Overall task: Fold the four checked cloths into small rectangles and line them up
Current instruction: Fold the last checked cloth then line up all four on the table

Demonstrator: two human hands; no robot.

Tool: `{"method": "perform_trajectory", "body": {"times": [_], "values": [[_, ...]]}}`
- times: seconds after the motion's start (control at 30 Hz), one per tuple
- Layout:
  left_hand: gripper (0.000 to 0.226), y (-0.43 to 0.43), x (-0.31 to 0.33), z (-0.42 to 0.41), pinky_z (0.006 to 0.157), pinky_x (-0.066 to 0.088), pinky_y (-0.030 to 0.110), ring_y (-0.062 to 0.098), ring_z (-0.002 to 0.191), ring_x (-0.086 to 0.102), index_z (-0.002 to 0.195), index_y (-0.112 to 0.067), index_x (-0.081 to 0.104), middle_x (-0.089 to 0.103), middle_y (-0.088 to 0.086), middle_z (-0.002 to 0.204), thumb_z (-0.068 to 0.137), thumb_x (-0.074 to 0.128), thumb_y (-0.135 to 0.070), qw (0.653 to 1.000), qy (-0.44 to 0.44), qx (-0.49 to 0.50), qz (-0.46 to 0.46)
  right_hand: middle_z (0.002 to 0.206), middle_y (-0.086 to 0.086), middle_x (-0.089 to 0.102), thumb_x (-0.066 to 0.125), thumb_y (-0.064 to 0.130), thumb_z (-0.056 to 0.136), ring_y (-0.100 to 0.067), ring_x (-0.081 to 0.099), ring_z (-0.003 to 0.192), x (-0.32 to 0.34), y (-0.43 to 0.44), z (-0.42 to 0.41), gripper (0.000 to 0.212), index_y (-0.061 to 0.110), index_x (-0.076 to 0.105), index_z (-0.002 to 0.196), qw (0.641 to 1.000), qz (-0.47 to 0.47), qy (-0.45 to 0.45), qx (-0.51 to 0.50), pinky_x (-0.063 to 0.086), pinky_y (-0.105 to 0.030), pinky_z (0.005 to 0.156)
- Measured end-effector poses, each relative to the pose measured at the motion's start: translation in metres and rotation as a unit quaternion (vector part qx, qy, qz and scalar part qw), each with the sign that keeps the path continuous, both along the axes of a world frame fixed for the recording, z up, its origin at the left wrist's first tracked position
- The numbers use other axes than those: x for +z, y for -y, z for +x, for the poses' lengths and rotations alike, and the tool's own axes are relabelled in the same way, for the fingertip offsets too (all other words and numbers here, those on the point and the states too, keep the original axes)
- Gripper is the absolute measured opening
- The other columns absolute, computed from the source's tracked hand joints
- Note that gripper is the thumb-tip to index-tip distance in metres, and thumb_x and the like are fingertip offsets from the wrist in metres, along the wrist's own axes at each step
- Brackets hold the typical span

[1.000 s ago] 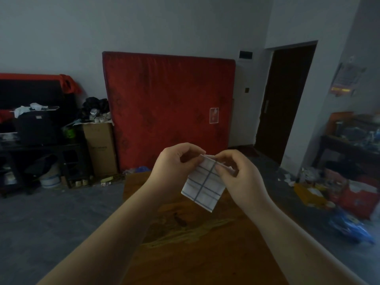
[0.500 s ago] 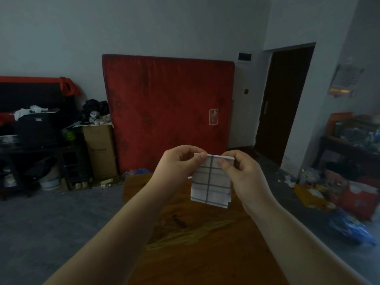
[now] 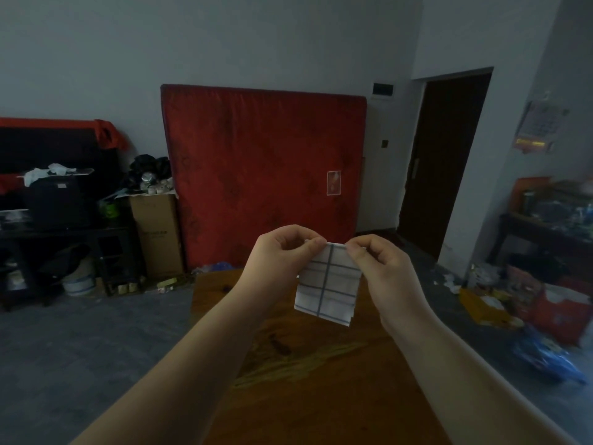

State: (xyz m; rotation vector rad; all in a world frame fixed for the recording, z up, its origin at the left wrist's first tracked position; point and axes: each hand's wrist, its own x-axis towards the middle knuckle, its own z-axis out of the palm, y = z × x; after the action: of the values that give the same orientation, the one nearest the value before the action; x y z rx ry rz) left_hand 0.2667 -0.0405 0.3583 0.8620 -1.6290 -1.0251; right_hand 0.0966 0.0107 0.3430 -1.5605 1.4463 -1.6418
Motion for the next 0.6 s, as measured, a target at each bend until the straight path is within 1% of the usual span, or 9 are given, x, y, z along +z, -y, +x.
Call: {"method": "perform_trajectory", "body": {"times": [0.07, 0.17, 0.27, 0.33, 0.37, 0.5, 0.53, 0.6], "values": [[0.011, -0.001, -0.001, 0.001, 0.079, 0.059, 0.035, 0.012, 0.089, 0.069, 0.083, -0.030, 0.079, 0.074, -0.009, 0.088, 0.091, 0.073, -0.033, 1.000, -0.013, 0.002, 0.010, 0.090, 0.008, 0.072, 0.060, 0.031, 0.101, -0.006, 0.067, 0.086, 0.001, 0.000, 0.001, 0.017, 0.028, 0.075, 0.093, 1.000, 0.004, 0.015, 0.002, 0.053, -0.028, 0.078], [0.012, -0.001, -0.002, 0.003, 0.084, 0.060, 0.040, 0.014, 0.092, 0.070, 0.085, -0.029, 0.081, 0.076, -0.009, 0.090, 0.091, 0.072, -0.035, 0.999, -0.033, 0.008, 0.032, 0.090, 0.009, 0.075, 0.064, 0.030, 0.099, -0.007, 0.069, 0.088, 0.002, 0.001, 0.002, 0.017, 0.028, 0.079, 0.092, 0.999, 0.012, 0.040, 0.003, 0.057, -0.035, 0.085], [0.013, -0.001, -0.003, 0.006, 0.089, 0.060, 0.048, 0.018, 0.098, 0.070, 0.088, -0.029, 0.082, 0.077, -0.007, 0.094, 0.090, 0.072, -0.038, 0.997, -0.044, 0.014, 0.056, 0.091, 0.009, 0.076, 0.066, 0.029, 0.097, -0.006, 0.070, 0.090, 0.002, 0.001, 0.002, 0.016, 0.028, 0.081, 0.092, 0.998, 0.018, 0.056, 0.005, 0.057, -0.036, 0.087], [0.013, 0.000, -0.004, 0.009, 0.088, 0.061, 0.046, 0.017, 0.097, 0.070, 0.089, -0.028, 0.081, 0.077, -0.008, 0.093, 0.090, 0.072, -0.037, 0.997, -0.033, 0.031, 0.057, 0.092, 0.011, 0.077, 0.066, 0.029, 0.098, -0.004, 0.070, 0.090, 0.001, 0.002, 0.003, 0.015, 0.029, 0.080, 0.094, 0.998, 0.024, 0.051, 0.007, 0.056, -0.033, 0.086], [0.012, 0.000, -0.005, 0.011, 0.087, 0.061, 0.044, 0.016, 0.096, 0.070, 0.088, -0.029, 0.081, 0.077, -0.009, 0.092, 0.091, 0.072, -0.036, 0.997, -0.025, 0.042, 0.055, 0.092, 0.011, 0.077, 0.065, 0.030, 0.098, -0.003, 0.070, 0.090, 0.001, 0.003, 0.004, 0.015, 0.030, 0.080, 0.095, 0.999, 0.026, 0.031, 0.008, 0.055, -0.030, 0.084], [0.012, 0.002, -0.005, 0.014, 0.083, 0.061, 0.042, 0.017, 0.093, 0.070, 0.084, -0.029, 0.081, 0.076, -0.007, 0.089, 0.091, 0.073, -0.037, 0.996, 0.014, 0.068, 0.050, 0.096, 0.016, 0.074, 0.062, 0.037, 0.100, 0.005, 0.066, 0.093, -0.001, 0.005, 0.008, 0.014, 0.035, 0.075, 0.105, 0.992, 0.035, -0.122, 0.025, 0.050, -0.017, 0.075], [0.012, 0.002, -0.004, 0.015, 0.083, 0.060, 0.040, 0.015, 0.092, 0.069, 0.085, -0.030, 0.080, 0.076, -0.008, 0.089, 0.091, 0.073, -0.038, 0.996, 0.037, 0.072, 0.043, 0.096, 0.017, 0.074, 0.063, 0.038, 0.099, 0.007, 0.066, 0.092, -0.001, 0.006, 0.010, 0.014, 0.036, 0.074, 0.106, 0.989, 0.032, -0.142, 0.027, 0.050, -0.015, 0.074], [0.012, 0.002, -0.003, 0.015, 0.082, 0.060, 0.037, 0.012, 0.091, 0.069, 0.088, -0.030, 0.080, 0.076, -0.009, 0.090, 0.092, 0.072, -0.039, 0.994, 0.072, 0.074, 0.026, 0.092, 0.017, 0.074, 0.064, 0.038, 0.098, 0.006, 0.067, 0.089, -0.002, 0.007, 0.014, 0.012, 0.036, 0.075, 0.102, 0.987, 0.022, -0.155, 0.017, 0.049, -0.014, 0.071]]}}
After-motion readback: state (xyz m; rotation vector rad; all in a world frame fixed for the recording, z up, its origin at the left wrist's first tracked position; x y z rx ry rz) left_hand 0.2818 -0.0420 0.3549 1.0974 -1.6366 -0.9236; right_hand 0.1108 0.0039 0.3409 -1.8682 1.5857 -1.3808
